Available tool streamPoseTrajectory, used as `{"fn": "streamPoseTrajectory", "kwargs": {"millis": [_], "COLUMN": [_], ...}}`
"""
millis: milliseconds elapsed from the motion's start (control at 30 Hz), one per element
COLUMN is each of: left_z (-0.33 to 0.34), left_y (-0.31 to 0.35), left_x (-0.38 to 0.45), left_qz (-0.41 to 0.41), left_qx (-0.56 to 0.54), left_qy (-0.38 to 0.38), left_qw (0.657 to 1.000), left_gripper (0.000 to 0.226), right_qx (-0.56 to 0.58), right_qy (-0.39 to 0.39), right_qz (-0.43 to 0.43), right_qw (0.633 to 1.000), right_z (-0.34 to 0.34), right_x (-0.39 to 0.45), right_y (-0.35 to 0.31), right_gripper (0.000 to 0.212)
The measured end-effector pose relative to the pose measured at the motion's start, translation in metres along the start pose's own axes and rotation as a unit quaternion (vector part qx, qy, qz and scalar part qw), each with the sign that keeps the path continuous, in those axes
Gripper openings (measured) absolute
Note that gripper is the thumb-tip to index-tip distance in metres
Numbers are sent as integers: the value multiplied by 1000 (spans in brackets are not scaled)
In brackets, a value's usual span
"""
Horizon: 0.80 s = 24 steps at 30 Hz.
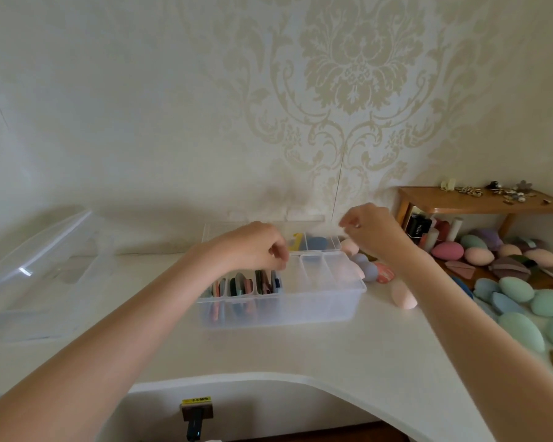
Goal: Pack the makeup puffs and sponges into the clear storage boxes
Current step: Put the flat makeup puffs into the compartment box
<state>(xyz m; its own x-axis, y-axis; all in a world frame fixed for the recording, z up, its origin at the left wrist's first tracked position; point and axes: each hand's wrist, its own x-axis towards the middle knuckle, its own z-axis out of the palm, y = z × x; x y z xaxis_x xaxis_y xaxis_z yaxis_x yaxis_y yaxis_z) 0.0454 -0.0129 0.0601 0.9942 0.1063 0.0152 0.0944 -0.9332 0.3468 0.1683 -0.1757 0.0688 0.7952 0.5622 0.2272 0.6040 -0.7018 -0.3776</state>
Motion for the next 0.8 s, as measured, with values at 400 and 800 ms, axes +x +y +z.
{"fn": "streamPoseTrajectory", "kwargs": {"millis": [400,800], "left_z": [12,8], "left_y": [-4,-7], "left_x": [9,-1], "left_qz": [-14,-19], "left_qx": [-15,4], "left_qy": [-32,5], "left_qw": [999,1000], "left_gripper": [28,24], "right_qx": [-196,125], "right_qy": [-106,76], "right_qz": [123,-38], "right_qw": [967,989], "right_z": [39,-22], "right_x": [15,-19], "right_y": [83,-21], "right_gripper": [27,11]}}
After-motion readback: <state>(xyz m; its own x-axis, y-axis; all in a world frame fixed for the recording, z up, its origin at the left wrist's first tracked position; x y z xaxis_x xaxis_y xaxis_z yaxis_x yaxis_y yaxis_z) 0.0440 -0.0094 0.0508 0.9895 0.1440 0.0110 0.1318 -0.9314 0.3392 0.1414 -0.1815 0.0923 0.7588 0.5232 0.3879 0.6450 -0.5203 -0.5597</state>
